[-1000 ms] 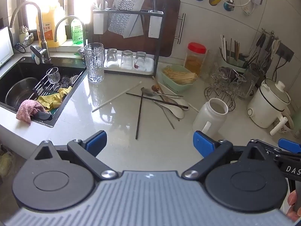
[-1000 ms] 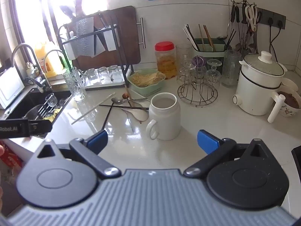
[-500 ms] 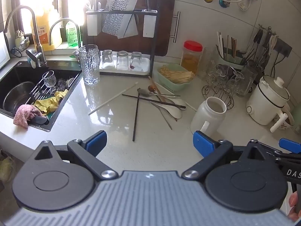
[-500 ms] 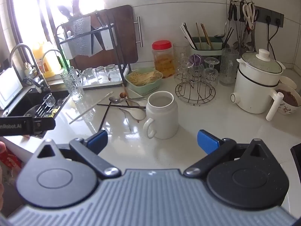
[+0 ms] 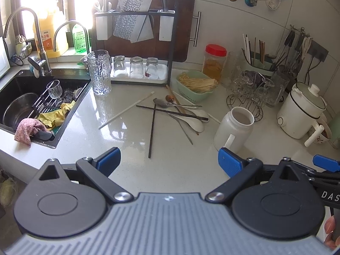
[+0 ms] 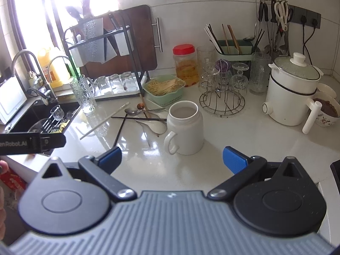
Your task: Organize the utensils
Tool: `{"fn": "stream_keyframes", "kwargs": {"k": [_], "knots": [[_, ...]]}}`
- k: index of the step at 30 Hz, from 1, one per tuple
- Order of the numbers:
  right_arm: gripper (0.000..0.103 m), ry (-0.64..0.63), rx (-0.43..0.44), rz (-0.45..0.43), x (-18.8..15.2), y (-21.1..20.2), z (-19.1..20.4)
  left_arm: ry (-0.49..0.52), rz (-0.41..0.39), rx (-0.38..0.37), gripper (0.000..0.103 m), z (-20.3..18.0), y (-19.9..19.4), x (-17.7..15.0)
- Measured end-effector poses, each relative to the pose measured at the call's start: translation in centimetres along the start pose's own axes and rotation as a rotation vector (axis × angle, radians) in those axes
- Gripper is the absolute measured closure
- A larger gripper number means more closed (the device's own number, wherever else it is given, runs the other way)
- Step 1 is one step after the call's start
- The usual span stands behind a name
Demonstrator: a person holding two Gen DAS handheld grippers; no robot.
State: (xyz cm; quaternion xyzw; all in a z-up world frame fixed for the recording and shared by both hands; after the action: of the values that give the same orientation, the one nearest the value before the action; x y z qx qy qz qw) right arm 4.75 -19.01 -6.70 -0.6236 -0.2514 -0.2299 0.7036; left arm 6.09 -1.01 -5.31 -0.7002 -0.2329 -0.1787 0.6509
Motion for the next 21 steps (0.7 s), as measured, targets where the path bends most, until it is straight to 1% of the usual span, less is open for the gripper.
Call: {"fn": "stream_keyframes", "kwargs": {"k": [2, 4, 11, 16, 21], "knots": [[0.000, 0.005, -0.005, 0.008, -0.2, 0.2, -0.1, 0.002, 0.023, -0.006, 0.003, -0.1, 0.5, 0.0], [0.000, 0.010, 0.012, 0.017, -0.3, 0.4, -0.2, 0.013, 0.034, -0.008, 0.003, -0.3, 0.9, 0.0], [0.000, 0.022, -0.002, 0.015, -0.3, 0.4, -0.9, 0.024, 0.040, -0.011, 0.003, -0.9, 1.6, 0.0], [0.000, 0.039, -0.004, 0.036, -0.5, 1.0, -1.4, 0.011, 0.049, -0.004, 0.003, -0.6, 1.9, 0.2], [0.000, 0.033, -0.009, 0.033, -0.3, 1.0, -1.5, -0.006, 0.047, -0.004, 0.003, -0.2, 2.0, 0.4]]}}
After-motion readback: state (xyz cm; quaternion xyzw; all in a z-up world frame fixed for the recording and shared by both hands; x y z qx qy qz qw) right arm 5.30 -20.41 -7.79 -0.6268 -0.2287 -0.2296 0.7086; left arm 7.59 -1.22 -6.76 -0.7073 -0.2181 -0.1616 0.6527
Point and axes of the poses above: each gripper's, at about its wrist camera, not at the fingertips, and y roughly the way its jaws point, z to its left, x to its top, the point moved 7 cm from there along y, roughly the way its jaws point, and after that the axes turned 12 degrees about z, right-handed, at the moved point
